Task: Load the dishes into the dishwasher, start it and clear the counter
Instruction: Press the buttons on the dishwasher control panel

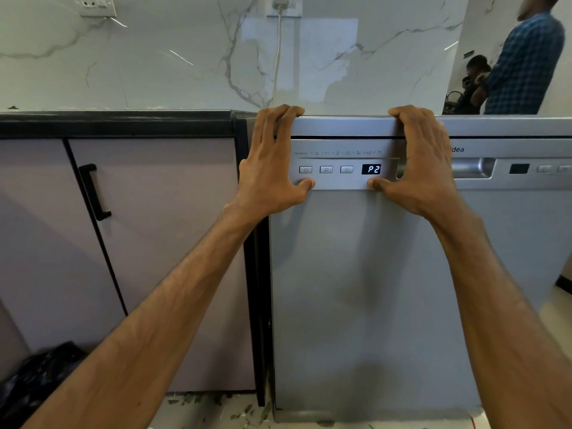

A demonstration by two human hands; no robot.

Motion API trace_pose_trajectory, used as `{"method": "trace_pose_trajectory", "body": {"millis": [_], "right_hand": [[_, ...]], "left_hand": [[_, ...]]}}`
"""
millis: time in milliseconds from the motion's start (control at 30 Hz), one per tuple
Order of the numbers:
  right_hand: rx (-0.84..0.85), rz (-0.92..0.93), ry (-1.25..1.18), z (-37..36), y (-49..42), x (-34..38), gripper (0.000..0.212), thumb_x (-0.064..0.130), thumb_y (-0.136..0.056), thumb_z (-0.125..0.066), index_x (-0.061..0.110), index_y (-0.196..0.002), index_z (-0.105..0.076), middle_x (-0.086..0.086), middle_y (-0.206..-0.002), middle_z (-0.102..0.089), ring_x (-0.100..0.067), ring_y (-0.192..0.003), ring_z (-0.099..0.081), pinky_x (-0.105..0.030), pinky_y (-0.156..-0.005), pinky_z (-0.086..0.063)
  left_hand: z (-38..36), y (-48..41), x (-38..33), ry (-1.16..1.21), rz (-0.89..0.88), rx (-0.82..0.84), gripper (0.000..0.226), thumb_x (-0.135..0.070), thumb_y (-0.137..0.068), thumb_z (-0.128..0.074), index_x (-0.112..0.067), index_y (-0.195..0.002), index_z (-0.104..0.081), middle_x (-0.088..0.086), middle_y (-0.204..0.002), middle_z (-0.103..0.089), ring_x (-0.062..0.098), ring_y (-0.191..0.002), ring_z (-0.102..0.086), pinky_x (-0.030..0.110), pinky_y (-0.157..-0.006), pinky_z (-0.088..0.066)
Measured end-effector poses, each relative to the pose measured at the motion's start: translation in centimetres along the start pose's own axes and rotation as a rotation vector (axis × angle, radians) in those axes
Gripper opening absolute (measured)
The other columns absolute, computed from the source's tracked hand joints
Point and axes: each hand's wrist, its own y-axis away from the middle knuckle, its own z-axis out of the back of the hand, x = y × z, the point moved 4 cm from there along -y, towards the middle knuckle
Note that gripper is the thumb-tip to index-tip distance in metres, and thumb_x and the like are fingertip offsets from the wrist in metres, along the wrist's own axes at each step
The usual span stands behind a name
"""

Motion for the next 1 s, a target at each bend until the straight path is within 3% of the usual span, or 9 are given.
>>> {"method": "trace_pose_trajectory", "body": {"millis": [233,500,600,900,1000], "right_hand": [[-0.002,-0.003,-0.020,-0.30,0.07,-0.16,0.101,0.043,-0.061,-0.078,0.018,-0.148,-0.033,-0.004,-0.149,-0.037,-0.025,-0.146,-0.028,-0.057,-0.123,-0.016],[-0.009,0.004,-0.011,-0.31,0.13,-0.24,0.102,0.042,-0.062,-0.079,0.018,-0.149,-0.032,-0.002,-0.150,-0.036,-0.023,-0.147,-0.027,-0.053,-0.125,-0.013],[-0.010,0.004,-0.009,-0.42,0.12,-0.32,0.102,0.045,-0.062,-0.076,0.017,-0.150,-0.032,-0.004,-0.151,-0.036,-0.024,-0.148,-0.026,-0.055,-0.125,-0.013],[-0.013,0.005,-0.011,-0.62,0.15,-0.50,0.103,0.047,-0.062,-0.074,0.017,-0.150,-0.031,-0.005,-0.153,-0.035,-0.025,-0.149,-0.024,-0.053,-0.126,-0.010],[-0.014,0.009,-0.013,-0.65,0.11,-0.60,0.104,0.047,-0.062,-0.075,0.018,-0.151,-0.031,-0.004,-0.153,-0.034,-0.025,-0.149,-0.024,-0.054,-0.126,-0.011]], "left_hand": [[-0.11,-0.02,0.05,-0.008,-0.006,-0.004,0.101,-0.046,-0.065,-0.080,-0.012,-0.148,-0.034,0.008,-0.143,-0.035,0.020,-0.134,-0.034,0.004,-0.070,-0.031],[-0.23,-0.04,0.09,-0.009,-0.003,-0.008,0.101,-0.048,-0.065,-0.079,-0.013,-0.148,-0.033,0.007,-0.143,-0.034,0.020,-0.134,-0.033,0.010,-0.070,-0.041],[-0.20,-0.01,0.03,-0.008,0.003,-0.006,0.101,-0.049,-0.065,-0.078,-0.014,-0.148,-0.033,0.007,-0.143,-0.034,0.019,-0.134,-0.033,0.019,-0.068,-0.049],[-0.22,-0.02,0.04,-0.007,0.010,0.003,0.102,-0.048,-0.065,-0.079,-0.012,-0.148,-0.033,0.008,-0.143,-0.034,0.019,-0.133,-0.033,0.007,-0.070,-0.034],[-0.21,0.02,-0.05,-0.004,0.009,-0.005,0.101,-0.047,-0.065,-0.079,-0.011,-0.147,-0.035,0.008,-0.142,-0.035,0.019,-0.132,-0.034,0.009,-0.069,-0.038]]}}
